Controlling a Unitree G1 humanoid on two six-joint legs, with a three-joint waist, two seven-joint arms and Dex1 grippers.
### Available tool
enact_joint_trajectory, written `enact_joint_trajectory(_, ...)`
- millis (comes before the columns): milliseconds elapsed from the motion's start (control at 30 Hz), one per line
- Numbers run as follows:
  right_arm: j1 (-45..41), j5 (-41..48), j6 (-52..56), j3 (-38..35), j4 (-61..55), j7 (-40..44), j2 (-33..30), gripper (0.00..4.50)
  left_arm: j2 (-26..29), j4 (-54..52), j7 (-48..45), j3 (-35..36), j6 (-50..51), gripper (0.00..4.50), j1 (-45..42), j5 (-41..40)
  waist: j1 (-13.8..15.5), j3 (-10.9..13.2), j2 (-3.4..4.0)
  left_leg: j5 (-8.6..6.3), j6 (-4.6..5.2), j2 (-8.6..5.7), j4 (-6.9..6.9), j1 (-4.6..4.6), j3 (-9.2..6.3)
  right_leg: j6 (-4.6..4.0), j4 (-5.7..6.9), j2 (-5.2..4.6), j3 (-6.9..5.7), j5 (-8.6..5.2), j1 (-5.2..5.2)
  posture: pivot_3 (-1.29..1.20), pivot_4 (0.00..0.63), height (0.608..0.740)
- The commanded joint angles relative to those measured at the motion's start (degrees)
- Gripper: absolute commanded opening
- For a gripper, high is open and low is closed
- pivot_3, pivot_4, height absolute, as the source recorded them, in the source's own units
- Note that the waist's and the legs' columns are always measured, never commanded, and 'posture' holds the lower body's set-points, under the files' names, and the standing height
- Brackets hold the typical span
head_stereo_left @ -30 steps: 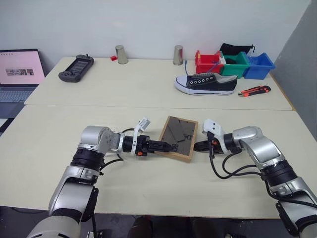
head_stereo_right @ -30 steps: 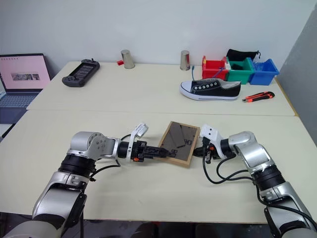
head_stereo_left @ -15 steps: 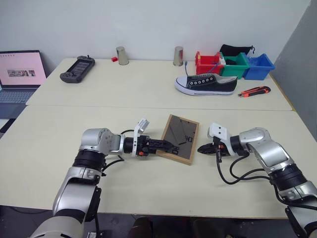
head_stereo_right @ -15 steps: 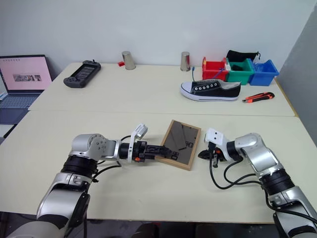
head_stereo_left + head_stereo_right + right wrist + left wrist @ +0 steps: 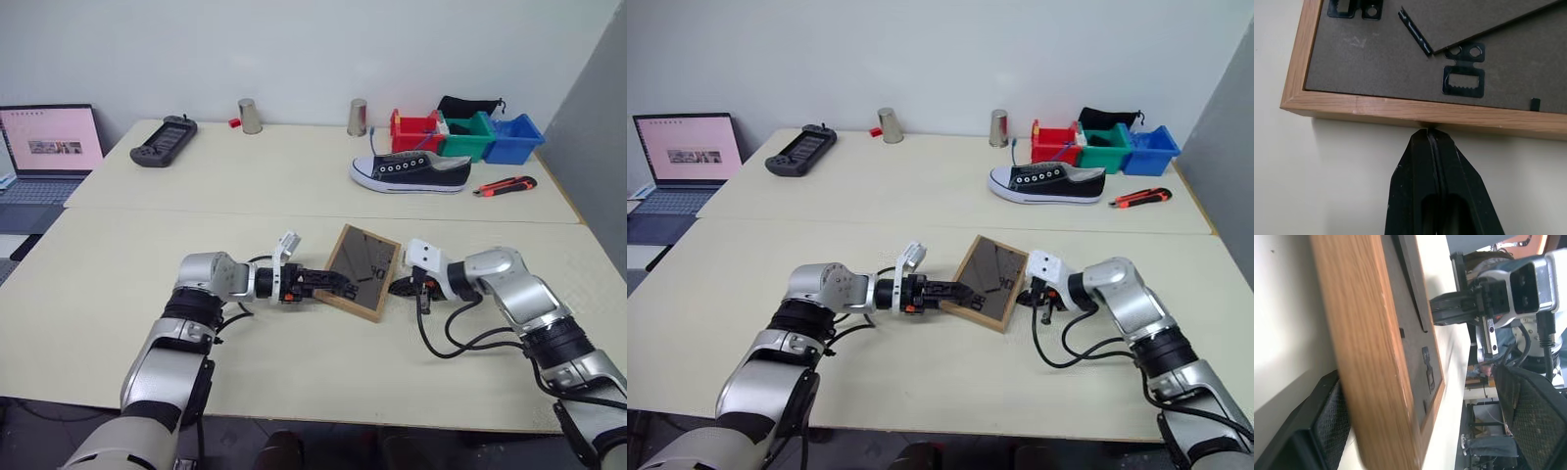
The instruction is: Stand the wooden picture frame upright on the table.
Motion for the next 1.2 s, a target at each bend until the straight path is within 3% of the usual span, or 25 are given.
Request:
enact_joint_trajectory(33, -0.5, 0.3, 0.4, -0.7, -1.8, 0.0, 0.1, 0.0, -0.5, 0.6, 0.1, -2.7, -0.2, 4.01, 0.9, 2.9, 0.0, 0.0, 0.0, 0.01, -0.01, -0.01, 0.0, -0.02, -0.01, 0.0, -0.01, 0.0, 0.0, 0.0, -0.01, 0.0, 0.15, 0.74)
enact_joint_trajectory(400, 2.6, 0.9, 0.5, -2.1, -2.9, 0.3, -1.9, 0.0, -0.1, -4.0, 0.9, 0.4, 3.7, 1.79, 2.8, 1.1, -0.1, 0.0, -0.02, 0.0, 0.0, 0.0, -0.09, -0.13, -0.01, 0.0, -0.06, 0.01, -0.01, -0.01, -0.12, 0.0, 0.15, 0.74)
enact_joint_trajectory(533, 3.7, 1.1, -0.1, -3.2, -2.6, 0.8, -3.7, 0.0, -0.6, -7.0, 3.8, 4.9, 6.0, 1.34, 3.7, -1.1, -0.1, 0.0, -0.03, -0.02, 0.02, 0.0, -0.06, -0.14, -0.02, 0.0, -0.08, 0.0, -0.01, -0.01, -0.1, 0.0, 0.15, 0.74)
enact_joint_trajectory(667, 5.0, 2.3, 0.2, -4.8, -2.7, 1.7, -5.9, 0.0, -1.1, -11.8, 7.7, 10.3, 9.3, 1.3, 4.8, -4.1, -0.1, 0.0, -0.06, -0.02, 0.03, 0.0, -0.06, -0.15, -0.03, 0.0, -0.09, 0.0, -0.01, -0.01, -0.11, 0.0, 0.15, 0.74)
enact_joint_trajectory(833, 4.4, 8.3, 6.8, -10.3, -2.2, 4.3, -8.9, 0.0, -2.6, -28.5, 15.2, 21.4, 22.3, 1.3, 9.3, -11.9, -0.2, 0.2, -0.14, -0.02, 0.03, 0.03, -0.07, -0.32, -0.04, 0.0, -0.09, 0.0, 0.0, -0.01, -0.27, 0.0, 0.15, 0.74)
enact_joint_trajectory(967, 1.5, 11.5, 7.8, -13.8, -0.8, 5.0, -9.1, 0.0, -4.0, -33.4, 21.7, 26.8, 24.1, 1.3, 12.8, -19.6, -0.3, 0.2, -0.15, 0.03, -0.07, 0.06, -0.09, -0.37, 0.0, -0.01, -0.09, 0.0, 0.03, -0.01, -0.34, 0.0, 0.15, 0.74)
enact_joint_trajectory(1067, -4.1, 18.3, 15.5, -15.7, -0.7, 12.3, -11.6, 0.48, -3.7, -36.9, 27.7, 28.7, 24.1, 1.3, 17.0, -27.7, -0.4, 0.2, -0.16, 0.03, -0.07, 0.07, -0.08, -0.36, 0.03, 0.0, -0.09, 0.0, 0.05, -0.01, -0.35, 0.0, 0.15, 0.74)
enact_joint_trajectory(1200, -12.0, 24.1, 24.7, -15.3, 0.9, 20.0, -14.7, 1.5, -3.5, -38.2, 35.0, 30.7, 24.1, 1.3, 20.5, -34.6, -0.1, 0.3, -0.14, -0.02, 0.02, 0.07, -0.1, -0.37, 0.04, -0.01, -0.12, 0.0, 0.06, 0.0, -0.35, 0.0, 0.15, 0.74)
